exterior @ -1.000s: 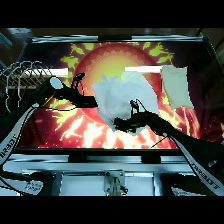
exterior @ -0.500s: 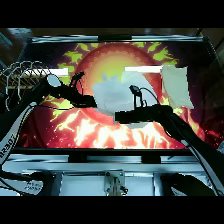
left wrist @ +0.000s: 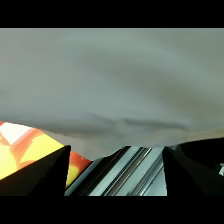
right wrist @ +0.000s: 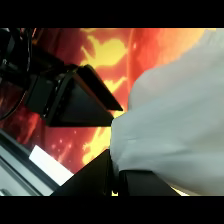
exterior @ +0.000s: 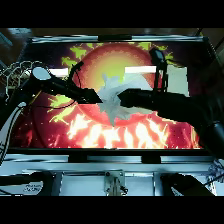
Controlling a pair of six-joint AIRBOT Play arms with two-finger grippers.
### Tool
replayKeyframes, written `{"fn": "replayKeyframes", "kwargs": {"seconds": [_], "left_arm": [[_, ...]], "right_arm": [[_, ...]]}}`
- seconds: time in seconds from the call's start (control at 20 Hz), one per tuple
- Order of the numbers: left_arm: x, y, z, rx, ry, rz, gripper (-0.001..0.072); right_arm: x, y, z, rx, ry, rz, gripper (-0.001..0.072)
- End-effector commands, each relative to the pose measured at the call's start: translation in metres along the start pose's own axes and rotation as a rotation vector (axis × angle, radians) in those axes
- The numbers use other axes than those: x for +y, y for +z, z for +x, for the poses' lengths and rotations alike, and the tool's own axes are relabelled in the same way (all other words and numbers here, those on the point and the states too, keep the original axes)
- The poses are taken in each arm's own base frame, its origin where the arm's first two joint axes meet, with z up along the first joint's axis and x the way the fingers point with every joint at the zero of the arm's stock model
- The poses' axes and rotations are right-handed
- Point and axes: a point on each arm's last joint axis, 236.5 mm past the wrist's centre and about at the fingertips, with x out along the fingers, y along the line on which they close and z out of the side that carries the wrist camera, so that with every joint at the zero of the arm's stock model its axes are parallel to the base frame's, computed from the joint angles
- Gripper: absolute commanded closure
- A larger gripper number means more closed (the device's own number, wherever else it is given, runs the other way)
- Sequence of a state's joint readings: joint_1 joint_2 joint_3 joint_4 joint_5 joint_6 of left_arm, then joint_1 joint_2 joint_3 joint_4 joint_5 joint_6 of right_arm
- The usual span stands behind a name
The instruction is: Fold the shirts.
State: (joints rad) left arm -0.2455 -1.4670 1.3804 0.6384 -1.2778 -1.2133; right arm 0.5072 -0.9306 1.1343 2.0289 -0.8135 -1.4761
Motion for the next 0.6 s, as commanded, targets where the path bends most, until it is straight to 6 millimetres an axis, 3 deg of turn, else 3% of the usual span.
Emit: {"fn": "replayKeyframes", "kwargs": {"seconds": [0.0, 0.05, 0.2, 0.4, 0.55], "left_arm": [[-0.03, 0.022, -0.037, -0.14, -0.005, 0.082, -0.0013], [-0.022, 0.018, -0.044, -0.131, 0.057, 0.114, -0.0013], [0.027, -0.008, -0.054, -0.029, 0.348, 0.138, -0.0013], [0.023, -0.023, -0.011, -0.02, 0.336, 0.119, -0.0013], [0.018, -0.001, 0.012, -0.163, 0.338, 0.099, -0.0013]], "right_arm": [[0.01, 0.042, -0.026, -0.114, -0.027, -0.07, 0.066], [0.01, 0.046, -0.028, -0.128, -0.036, -0.071, 0.066], [0.009, 0.05, -0.028, -0.14, -0.042, -0.065, 0.066], [0.009, 0.05, -0.028, -0.139, -0.039, -0.061, 0.0659], [0.007, 0.051, -0.028, -0.143, -0.046, -0.07, 0.0659]]}}
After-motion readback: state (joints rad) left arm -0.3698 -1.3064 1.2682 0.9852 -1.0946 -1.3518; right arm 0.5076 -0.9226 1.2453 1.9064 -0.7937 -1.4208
